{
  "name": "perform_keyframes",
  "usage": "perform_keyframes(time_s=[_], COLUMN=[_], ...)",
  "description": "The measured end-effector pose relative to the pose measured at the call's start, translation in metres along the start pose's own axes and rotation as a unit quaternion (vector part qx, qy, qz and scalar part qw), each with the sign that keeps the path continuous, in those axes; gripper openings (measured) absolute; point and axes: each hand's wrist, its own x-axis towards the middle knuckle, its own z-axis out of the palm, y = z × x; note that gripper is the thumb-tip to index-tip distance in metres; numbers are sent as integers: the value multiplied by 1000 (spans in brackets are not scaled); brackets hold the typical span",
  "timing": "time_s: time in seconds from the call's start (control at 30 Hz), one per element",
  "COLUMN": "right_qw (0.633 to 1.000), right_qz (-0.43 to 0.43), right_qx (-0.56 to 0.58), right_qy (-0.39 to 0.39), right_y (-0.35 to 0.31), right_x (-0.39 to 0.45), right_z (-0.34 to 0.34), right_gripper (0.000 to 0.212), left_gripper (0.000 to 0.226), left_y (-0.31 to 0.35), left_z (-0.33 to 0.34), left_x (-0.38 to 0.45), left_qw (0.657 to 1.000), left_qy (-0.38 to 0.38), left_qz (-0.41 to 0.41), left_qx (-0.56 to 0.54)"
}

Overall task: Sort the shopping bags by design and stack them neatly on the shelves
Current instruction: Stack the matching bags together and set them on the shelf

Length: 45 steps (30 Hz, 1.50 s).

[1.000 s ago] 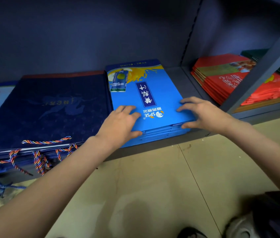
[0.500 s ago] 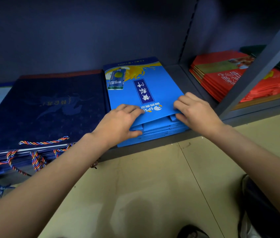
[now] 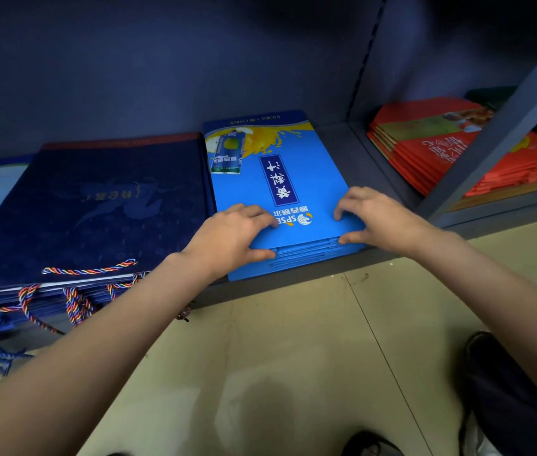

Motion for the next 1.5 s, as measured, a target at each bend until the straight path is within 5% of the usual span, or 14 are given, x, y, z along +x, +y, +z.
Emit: perform_keyframes(time_s=[0.23,0.5,0.87,1.5], right_qw=[999,997,995,991], right_qz=[9,-18,-20,-15], right_qx=[-31,11,59,113], right_qy=[5,80,73,66], right_y=[-8,-46,-47,-41], right_x=[-3,2,12,16], right_z=[6,27,10,3], right_gripper=[47,52,46,41], left_gripper=[78,71,64,58], left_y=[-10,-6,-5,8], left_z=[14,17,7,20], left_x=[-5,-5,-7,2], left_qw=[999,998,998,974], left_qy=[-33,18,41,184], left_qz=[-39,-49,-32,47], left_qx=[-12,-18,-44,127])
